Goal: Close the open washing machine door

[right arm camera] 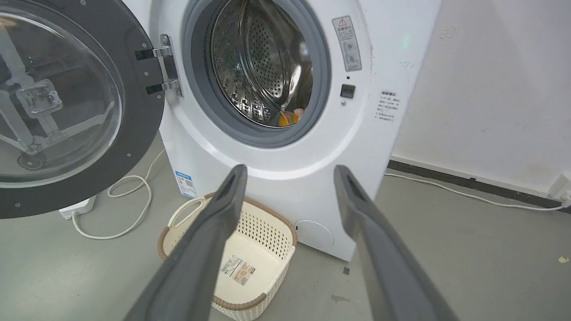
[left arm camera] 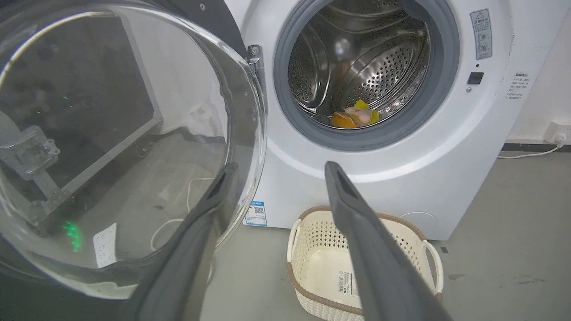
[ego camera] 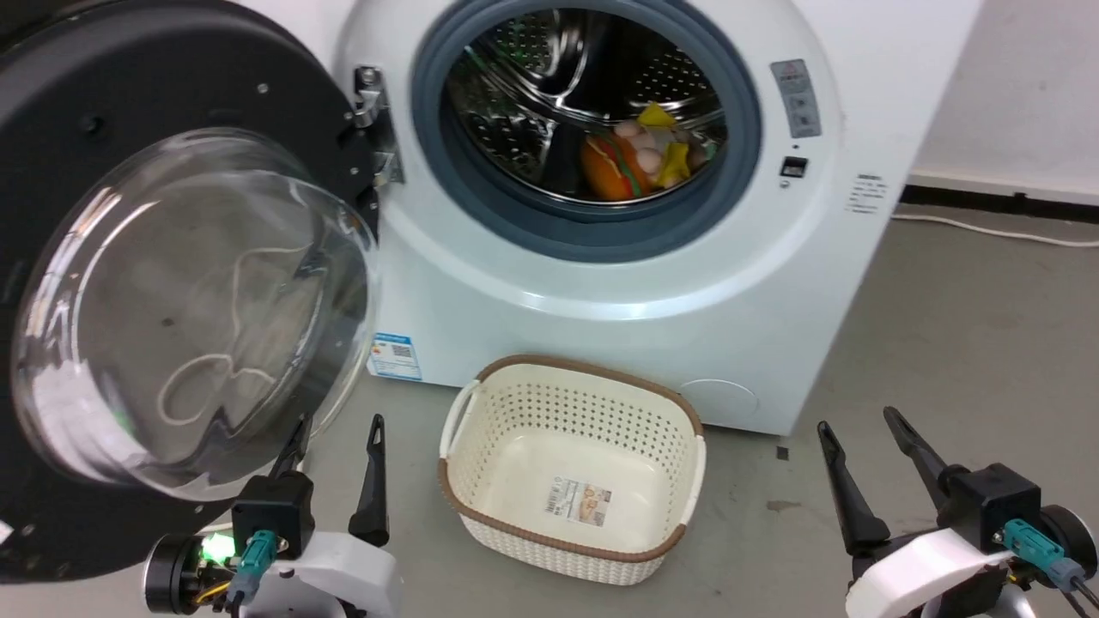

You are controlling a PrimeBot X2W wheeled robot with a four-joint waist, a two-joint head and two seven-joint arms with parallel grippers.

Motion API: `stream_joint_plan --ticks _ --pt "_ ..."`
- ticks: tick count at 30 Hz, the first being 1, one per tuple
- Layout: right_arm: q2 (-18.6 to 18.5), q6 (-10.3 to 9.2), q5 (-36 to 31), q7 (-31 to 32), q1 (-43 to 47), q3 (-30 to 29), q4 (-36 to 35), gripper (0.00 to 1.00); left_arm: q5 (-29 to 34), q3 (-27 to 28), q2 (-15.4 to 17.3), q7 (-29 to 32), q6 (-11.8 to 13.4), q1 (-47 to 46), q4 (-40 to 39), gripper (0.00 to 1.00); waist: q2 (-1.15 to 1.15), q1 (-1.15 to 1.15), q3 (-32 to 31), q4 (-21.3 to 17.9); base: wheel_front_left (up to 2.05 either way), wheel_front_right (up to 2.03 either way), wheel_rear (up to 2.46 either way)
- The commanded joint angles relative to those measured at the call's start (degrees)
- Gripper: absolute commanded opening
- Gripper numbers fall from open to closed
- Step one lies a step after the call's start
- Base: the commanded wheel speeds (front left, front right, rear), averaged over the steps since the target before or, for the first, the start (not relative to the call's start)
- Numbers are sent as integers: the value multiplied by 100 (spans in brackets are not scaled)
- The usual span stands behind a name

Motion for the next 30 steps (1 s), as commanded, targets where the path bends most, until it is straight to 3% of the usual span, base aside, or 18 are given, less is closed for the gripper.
stream_joint_plan --ticks 1,30 --pt "4 1 27 -59 58 8 1 100 -32 -30 4 -54 -14 -32 13 100 0 0 -18 83 0 0 0" --pt "8 2 -124 -418 -253 424 342 100 -98 28 8 -414 186 165 -245 100 0 -1 89 1004 -1 -1 -1"
